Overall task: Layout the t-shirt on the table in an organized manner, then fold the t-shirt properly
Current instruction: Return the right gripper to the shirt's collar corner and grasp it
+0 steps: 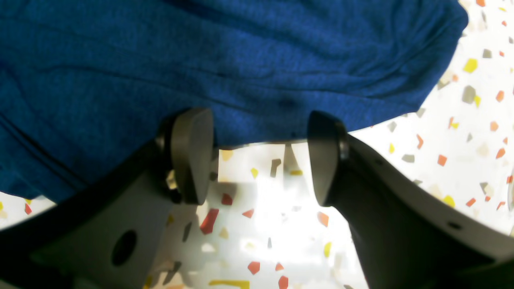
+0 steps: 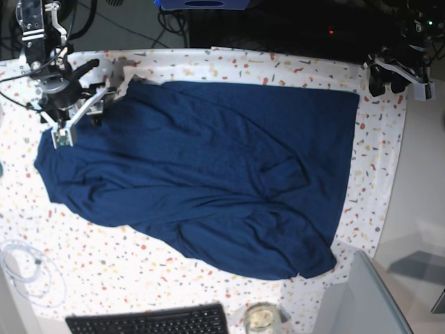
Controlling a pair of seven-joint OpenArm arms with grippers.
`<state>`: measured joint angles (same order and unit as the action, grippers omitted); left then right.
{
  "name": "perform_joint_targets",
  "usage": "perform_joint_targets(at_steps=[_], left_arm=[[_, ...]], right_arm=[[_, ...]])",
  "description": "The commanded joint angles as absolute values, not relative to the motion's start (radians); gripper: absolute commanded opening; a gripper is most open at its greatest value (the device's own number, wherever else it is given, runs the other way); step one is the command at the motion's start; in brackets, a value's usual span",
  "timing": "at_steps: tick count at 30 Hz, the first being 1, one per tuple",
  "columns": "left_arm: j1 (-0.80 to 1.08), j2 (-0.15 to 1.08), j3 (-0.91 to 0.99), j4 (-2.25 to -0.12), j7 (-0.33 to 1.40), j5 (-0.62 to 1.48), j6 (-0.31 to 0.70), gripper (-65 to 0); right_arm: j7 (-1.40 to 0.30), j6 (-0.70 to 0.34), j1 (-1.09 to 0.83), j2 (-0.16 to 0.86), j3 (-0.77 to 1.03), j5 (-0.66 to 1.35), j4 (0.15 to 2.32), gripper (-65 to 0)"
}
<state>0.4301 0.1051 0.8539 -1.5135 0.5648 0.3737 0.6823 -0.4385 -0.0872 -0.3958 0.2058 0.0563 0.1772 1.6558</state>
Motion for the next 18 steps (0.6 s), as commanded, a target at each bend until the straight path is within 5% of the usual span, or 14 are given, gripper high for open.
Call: perform_joint_targets(at_steps=[1, 13, 16, 18], left_arm=[[0.435, 0.119, 0.860, -1.524, 0.547, 0.390, 0.688, -30.9], [0.433, 0.119, 0.860, -1.511, 0.547, 0.390, 0.688, -30.9], [0.429, 0.128, 0.860, -1.474, 0.547, 0.390, 0.688, -30.9], [0.429, 0.133, 0.860, -1.451, 0.547, 0.390, 0.688, -30.9]], right_arm=[[-0.420, -0.087, -0.383, 0.213, 0.059, 0.179, 1.673, -30.9], [-0.470, -0.145, -0.306, 0.208, 0.061, 0.182, 1.538, -31.2], [-0.470, -0.150, -0.298, 0.208, 0.061, 0.182, 1.504, -40.7], [-0.472, -0.150, -0.298, 0.208, 0.064, 0.182, 1.492, -53.7]])
